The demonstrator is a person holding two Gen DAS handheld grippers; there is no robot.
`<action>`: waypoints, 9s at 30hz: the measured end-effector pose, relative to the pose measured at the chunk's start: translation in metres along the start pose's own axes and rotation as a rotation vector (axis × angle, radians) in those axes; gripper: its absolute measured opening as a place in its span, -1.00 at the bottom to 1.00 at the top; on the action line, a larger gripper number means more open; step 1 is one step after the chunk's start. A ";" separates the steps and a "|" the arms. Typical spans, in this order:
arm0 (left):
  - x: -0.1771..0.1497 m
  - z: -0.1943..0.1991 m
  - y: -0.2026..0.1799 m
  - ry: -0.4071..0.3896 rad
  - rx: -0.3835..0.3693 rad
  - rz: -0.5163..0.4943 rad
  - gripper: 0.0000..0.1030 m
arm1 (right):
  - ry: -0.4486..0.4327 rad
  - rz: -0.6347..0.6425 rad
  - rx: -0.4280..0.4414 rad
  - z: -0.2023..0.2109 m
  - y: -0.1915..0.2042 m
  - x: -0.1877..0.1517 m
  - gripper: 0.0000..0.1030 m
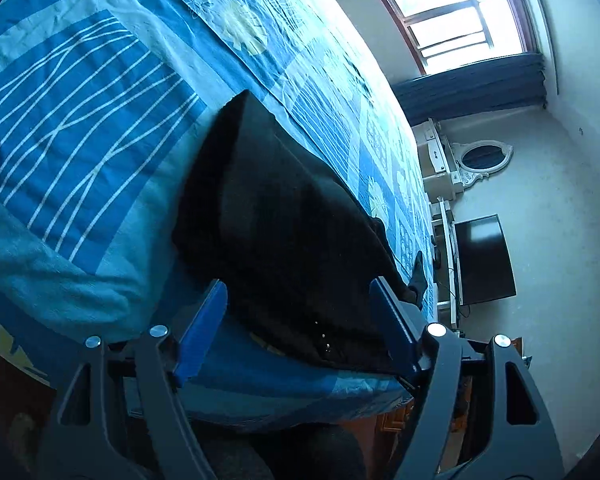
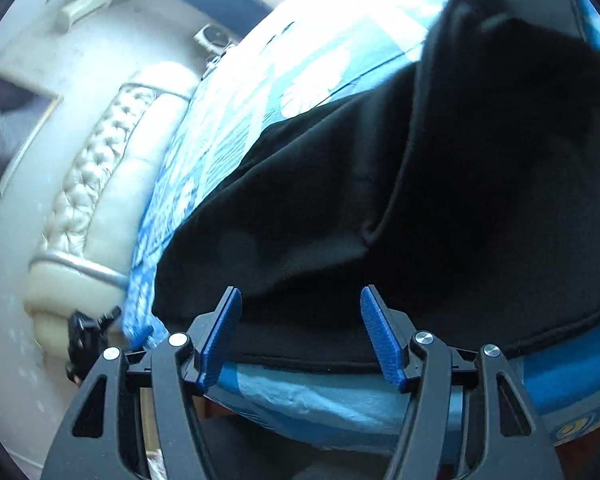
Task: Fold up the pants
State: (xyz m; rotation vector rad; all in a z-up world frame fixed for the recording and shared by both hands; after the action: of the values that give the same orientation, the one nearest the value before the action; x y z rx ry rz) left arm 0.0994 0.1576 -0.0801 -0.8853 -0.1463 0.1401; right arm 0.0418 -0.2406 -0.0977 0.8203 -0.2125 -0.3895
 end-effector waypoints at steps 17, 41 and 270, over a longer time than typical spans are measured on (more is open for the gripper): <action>-0.002 -0.009 0.005 -0.106 0.026 0.122 0.42 | -0.057 -0.079 0.074 -0.006 -0.010 -0.002 0.25; 0.013 -0.029 0.036 -0.167 0.086 0.262 -0.76 | -0.124 -0.111 -0.038 -0.011 -0.007 0.017 -0.25; -0.016 -0.074 -0.048 -0.139 0.590 -0.296 0.93 | -0.151 -0.011 -0.378 0.363 -0.173 0.087 -0.57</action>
State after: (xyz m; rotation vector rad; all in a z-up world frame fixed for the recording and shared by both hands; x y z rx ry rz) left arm 0.1002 0.0687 -0.0900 -0.2594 -0.3433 -0.0344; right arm -0.0437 -0.6262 0.0187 0.4206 -0.2652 -0.4847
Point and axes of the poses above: each gripper's, at about its wrist camera, not at the fingertips, and z roughly against the way its jaws point, y to its left, x to its top, the point moved 5 cm from there along -z, roughly the way its jaws point, and after that the axes turned 15 degrees about y, right-handed, at the moved point
